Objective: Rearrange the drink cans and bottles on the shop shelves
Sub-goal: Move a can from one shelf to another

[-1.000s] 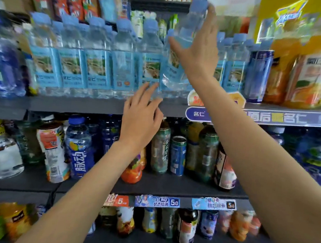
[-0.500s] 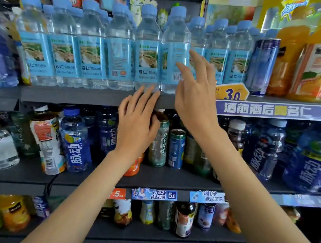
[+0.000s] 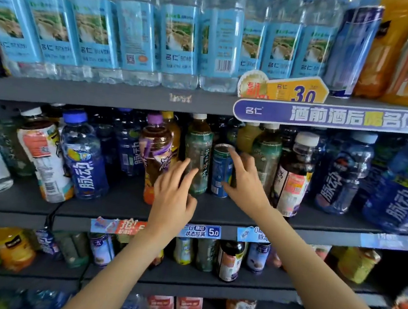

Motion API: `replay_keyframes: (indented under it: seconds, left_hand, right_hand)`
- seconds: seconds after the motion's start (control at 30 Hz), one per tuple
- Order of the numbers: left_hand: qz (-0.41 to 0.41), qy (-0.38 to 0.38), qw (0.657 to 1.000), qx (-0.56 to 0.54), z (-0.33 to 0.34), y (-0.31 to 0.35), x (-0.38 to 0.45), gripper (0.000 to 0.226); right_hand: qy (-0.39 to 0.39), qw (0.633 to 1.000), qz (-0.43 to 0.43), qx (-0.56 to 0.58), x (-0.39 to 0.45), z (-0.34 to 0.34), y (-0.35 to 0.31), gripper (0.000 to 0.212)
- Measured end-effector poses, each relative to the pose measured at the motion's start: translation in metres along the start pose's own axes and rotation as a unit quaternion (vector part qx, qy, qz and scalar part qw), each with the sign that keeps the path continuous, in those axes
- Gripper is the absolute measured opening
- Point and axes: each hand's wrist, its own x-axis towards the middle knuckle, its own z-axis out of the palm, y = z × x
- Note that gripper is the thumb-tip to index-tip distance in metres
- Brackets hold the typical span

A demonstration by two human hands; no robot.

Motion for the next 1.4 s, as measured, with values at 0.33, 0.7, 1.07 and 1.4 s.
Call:
replay_keyframes:
  seconds: [0.33, 0.7, 1.07, 1.4]
  left_hand:
    - [-0.058, -0.058, 0.997, -0.005, -0.021, -0.050, -0.040, 0.054]
    - [-0.136, -0.077, 0.985, -0.079, -0.120, -0.142, -0.103, 0.064]
    - [-0.214, -0.081, 0.972, -0.062, -0.325, -0.353, -0.252, 0.071]
    - [-0.322, 0.001, 0.943, -0.081, -0.463, -0.526, -0.311, 0.077]
  right_hand:
    - [0.164, 0.978, 0.030, 0.126, -0.007, 0.042, -0.040, 0.042]
    - [0.103, 0.931, -0.230, 0.263, -0.013, 0.077, -0.213, 0.057]
    - [0.046, 0.848, -0.238, 0.471, -0.034, 0.197, -0.516, 0.048]
    - [-0.079, 0.796, -0.190, 0.569, -0.025, 0.299, -0.761, 0.047]
